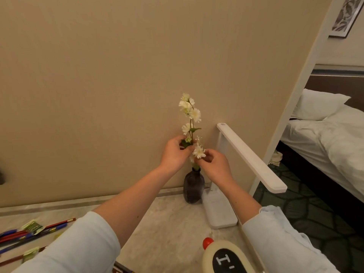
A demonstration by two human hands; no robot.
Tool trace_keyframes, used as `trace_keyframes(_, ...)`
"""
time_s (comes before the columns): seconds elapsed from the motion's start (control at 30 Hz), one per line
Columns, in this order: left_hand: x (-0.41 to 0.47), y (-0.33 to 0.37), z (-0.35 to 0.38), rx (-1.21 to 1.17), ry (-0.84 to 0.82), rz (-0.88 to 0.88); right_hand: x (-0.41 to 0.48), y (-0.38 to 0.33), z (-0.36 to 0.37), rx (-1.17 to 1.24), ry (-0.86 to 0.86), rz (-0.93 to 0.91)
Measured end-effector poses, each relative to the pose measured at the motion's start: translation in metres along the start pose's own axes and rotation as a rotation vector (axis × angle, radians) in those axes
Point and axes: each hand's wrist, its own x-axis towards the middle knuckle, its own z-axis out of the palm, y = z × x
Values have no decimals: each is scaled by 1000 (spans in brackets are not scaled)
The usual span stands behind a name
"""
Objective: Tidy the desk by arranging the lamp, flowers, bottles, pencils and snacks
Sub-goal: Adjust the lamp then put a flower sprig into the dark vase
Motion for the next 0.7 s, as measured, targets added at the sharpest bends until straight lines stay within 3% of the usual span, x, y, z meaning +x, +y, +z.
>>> trace_keyframes(0.3,-8,-21,8,107,-21,-16,-15,3,3,218,2,144)
trace_keyframes(0.7,-21,-16,5,118,-13,-79,-35,0,-7,209,1,210)
